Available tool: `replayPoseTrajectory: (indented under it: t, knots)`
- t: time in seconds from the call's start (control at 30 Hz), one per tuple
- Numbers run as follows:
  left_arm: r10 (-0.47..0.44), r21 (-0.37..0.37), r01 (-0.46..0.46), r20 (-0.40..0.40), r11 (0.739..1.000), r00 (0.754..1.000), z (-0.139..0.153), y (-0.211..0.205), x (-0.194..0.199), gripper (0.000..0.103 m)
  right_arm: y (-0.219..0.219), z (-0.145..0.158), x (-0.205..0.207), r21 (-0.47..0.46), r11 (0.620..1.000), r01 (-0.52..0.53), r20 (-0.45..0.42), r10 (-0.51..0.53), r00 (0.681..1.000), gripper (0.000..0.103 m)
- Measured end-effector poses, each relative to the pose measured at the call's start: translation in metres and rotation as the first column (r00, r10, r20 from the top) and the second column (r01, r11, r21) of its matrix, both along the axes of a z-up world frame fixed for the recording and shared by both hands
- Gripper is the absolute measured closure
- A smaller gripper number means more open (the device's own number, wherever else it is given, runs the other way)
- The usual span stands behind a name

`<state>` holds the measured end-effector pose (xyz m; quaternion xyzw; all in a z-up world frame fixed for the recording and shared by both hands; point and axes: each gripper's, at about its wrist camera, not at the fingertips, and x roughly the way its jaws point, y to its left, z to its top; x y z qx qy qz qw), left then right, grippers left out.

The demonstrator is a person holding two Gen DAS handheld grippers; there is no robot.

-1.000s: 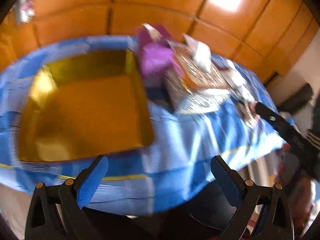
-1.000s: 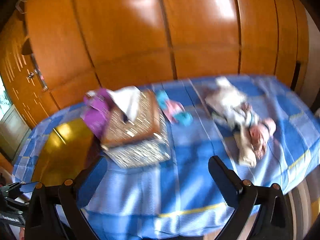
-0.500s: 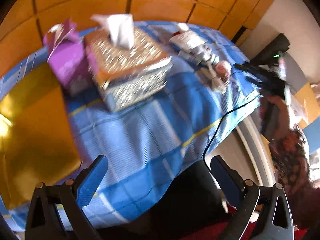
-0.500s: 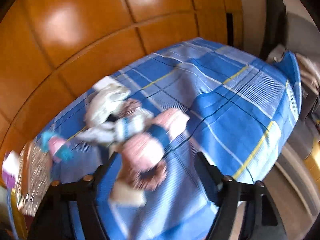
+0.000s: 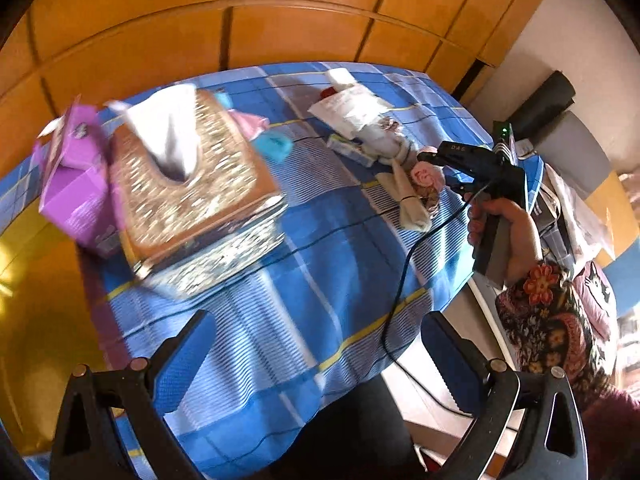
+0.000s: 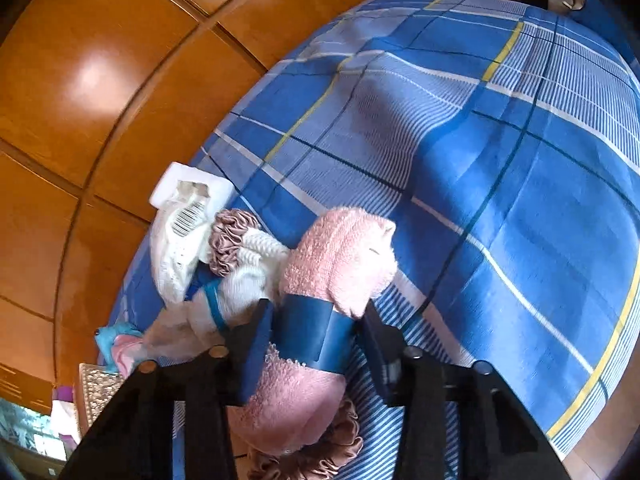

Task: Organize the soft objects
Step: 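Grasp pink rolled towel with right tool while left tool grasps beige towel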

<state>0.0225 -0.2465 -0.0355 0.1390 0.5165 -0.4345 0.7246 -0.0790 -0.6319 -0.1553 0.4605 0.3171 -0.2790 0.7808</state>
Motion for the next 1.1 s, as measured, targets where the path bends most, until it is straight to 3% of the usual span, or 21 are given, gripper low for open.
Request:
replayPoseTrajectory:
  t: [0.13,0.2,0.27,0.4,0.57,0.67,0.73,0.87,0.9,0.93,1.03,1.1]
  knots:
    - [0.008,-0.031,-0.011,-0.089,0.999,0.996,-0.005,-0.032,0.012,0.0,-0.004,0.011,-0.025,-0.026,0.999,0.031,0.069,-0.03,0.997,0.065]
    - [0.009,-0.039,-0.014,-0.107,0.999,0.994,-0.007,-0.047,0.017,0.0,-0.003,0.018,-0.035,-0.071,0.997,0.041,0.053,-0.038,0.998,0.065]
    - [0.001,-0.034,-0.004,-0.097,0.999,0.995,-0.01,-0.068,0.018,0.0,-0.002,0.024,-0.044,-0.137,0.99,0.038,-0.017,-0.04,0.999,0.065]
    - [-0.053,-0.032,0.051,-0.058,0.998,0.997,-0.019,-0.115,0.012,0.0,-0.002,0.016,-0.052,-0.189,0.982,0.005,-0.13,-0.03,0.991,0.065]
    - [-0.142,-0.02,0.142,0.009,0.99,0.99,-0.046,-0.17,0.001,0.0,0.001,0.003,-0.06,-0.201,0.98,-0.015,-0.1,-0.005,0.995,0.065]
    - [-0.251,0.05,0.248,0.068,0.968,0.966,-0.069,-0.199,-0.014,0.002,0.003,-0.003,-0.058,-0.193,0.981,-0.008,-0.09,-0.009,0.996,0.064]
    - [-0.329,0.087,0.32,0.126,0.943,0.936,-0.081,-0.216,-0.026,0.003,0.006,-0.002,-0.055,-0.22,0.975,-0.018,-0.105,-0.005,0.994,0.064]
    - [-0.375,0.116,0.357,0.231,0.927,0.898,-0.092,-0.234,-0.033,0.009,0.012,-0.003,-0.053,-0.255,0.966,-0.03,-0.119,0.0,0.993,0.063]
    - [-0.385,0.125,0.365,0.242,0.922,0.89,-0.095,-0.237,-0.033,0.014,0.013,-0.004,-0.052,-0.262,0.964,-0.032,-0.118,0.001,0.993,0.063]
    - [-0.391,0.144,0.365,0.242,0.92,0.888,-0.1,-0.24,-0.032,0.028,0.013,-0.004,-0.052,-0.267,0.963,-0.034,-0.118,0.003,0.993,0.063]
    - [-0.377,0.089,0.369,0.116,0.925,0.919,-0.104,-0.234,-0.02,0.048,0.014,-0.004,-0.053,-0.276,0.96,-0.038,-0.116,0.006,0.993,0.063]
    - [-0.339,0.074,0.335,0.058,0.939,0.939,-0.105,-0.228,-0.009,0.051,0.013,-0.004,-0.053,-0.274,0.961,-0.038,-0.116,0.007,0.993,0.063]
